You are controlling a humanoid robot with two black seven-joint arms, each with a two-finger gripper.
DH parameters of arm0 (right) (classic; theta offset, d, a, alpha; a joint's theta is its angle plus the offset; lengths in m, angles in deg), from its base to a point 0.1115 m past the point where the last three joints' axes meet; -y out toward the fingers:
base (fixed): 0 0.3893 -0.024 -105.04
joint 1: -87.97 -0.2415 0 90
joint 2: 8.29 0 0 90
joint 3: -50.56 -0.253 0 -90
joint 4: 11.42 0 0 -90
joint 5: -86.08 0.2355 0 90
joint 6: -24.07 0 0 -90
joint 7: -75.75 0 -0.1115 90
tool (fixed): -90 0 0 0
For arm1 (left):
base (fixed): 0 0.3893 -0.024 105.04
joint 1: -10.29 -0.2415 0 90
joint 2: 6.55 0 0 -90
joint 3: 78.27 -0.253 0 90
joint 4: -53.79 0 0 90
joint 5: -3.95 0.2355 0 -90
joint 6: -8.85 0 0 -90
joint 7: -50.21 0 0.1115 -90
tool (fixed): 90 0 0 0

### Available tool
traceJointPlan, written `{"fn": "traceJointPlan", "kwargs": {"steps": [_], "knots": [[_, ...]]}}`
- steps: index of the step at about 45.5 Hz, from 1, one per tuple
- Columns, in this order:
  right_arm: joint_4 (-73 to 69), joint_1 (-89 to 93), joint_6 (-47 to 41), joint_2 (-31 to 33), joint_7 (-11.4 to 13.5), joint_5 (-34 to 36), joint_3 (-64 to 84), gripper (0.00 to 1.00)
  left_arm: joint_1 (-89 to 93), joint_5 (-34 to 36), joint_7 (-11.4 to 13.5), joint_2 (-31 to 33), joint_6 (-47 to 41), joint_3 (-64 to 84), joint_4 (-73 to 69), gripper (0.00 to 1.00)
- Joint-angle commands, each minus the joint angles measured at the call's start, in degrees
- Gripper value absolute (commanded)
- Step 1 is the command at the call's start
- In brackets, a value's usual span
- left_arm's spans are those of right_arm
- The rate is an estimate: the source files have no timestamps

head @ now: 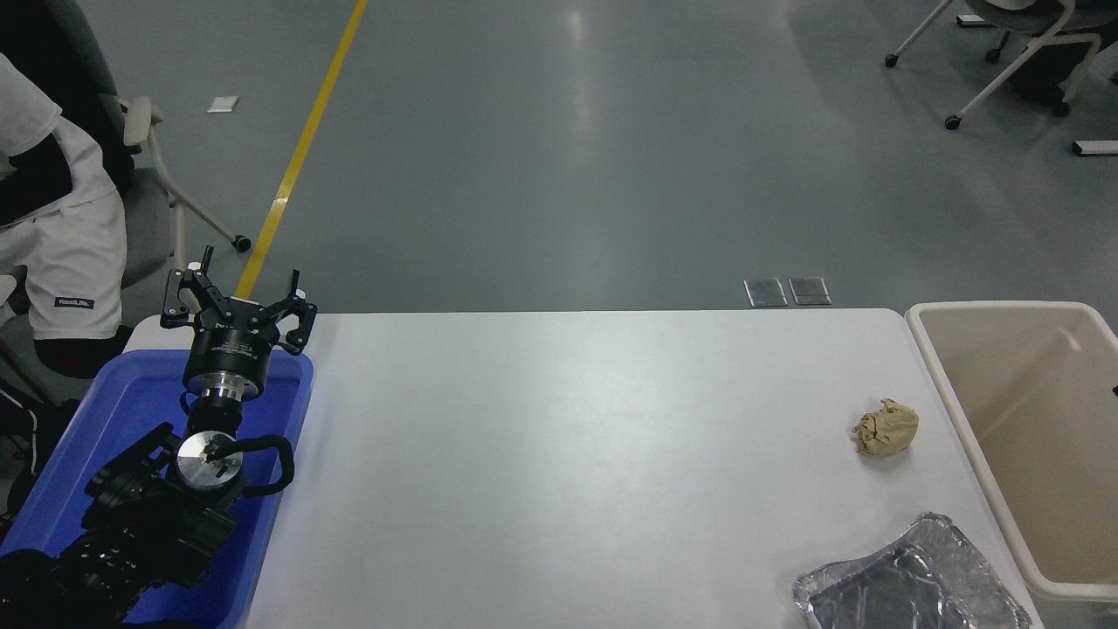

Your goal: Pick up paper cup place in dustbin

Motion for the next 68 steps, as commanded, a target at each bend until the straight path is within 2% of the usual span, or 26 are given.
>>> {"fn": "traceJointPlan", "kwargs": {"steps": [1, 13, 24, 26, 37, 44, 55, 60, 68], "knots": [[-2.52, -2.14, -0.4, 1.45, -0.09, -0.4, -5.17, 1.0, 0.0, 0.0, 0.01, 0.02, -0.01, 0.0, 0.0, 0.99], [-10.26, -2.14, -0.75, 4.35, -0.17, -0.83, -31.18, 1.0, 0.0, 0.0, -0.08, 0.02, -0.01, 0.0, 0.0, 0.99], [-13.78, -5.12, -0.66, 6.29, 0.18, -1.01, -32.0, 1.0, 0.0, 0.0, 0.01, 0.02, -0.01, -0.09, 0.0, 0.99], [-13.69, -6.44, -0.66, 6.37, 0.35, -1.01, -30.07, 1.0, 0.0, 0.0, 0.01, -0.16, -0.01, -0.09, 0.0, 0.99], [-16.06, -14.35, -0.75, 6.9, 5.54, -0.75, -18.81, 1.0, 0.0, -0.09, 0.01, -0.16, -0.1, -0.18, 0.0, 0.99], [-23.35, -19.88, -0.84, 11.38, 5.71, -0.13, -10.3, 1.0, 0.0, -0.09, 0.01, 0.02, -0.1, -0.18, 0.0, 0.99], [-42.49, -36.13, -0.92, 14.99, 5.71, 1.8, 13.59, 1.0, 0.0, -0.09, 0.01, -0.16, -0.1, -0.18, 0.0, 0.99], [-49.19, -44.92, -3.2, 13.59, 5.63, 1.8, 24.33, 1.0, 0.0, -0.09, 0.01, 0.02, -0.1, -0.09, 0.0, 0.99], [-56.22, -56.27, -15.32, 9.19, 5.63, 1.71, 37.44, 1.0, 0.0, 0.0, 0.01, -0.15, -0.1, -0.09, 0.0, 0.99]]}}
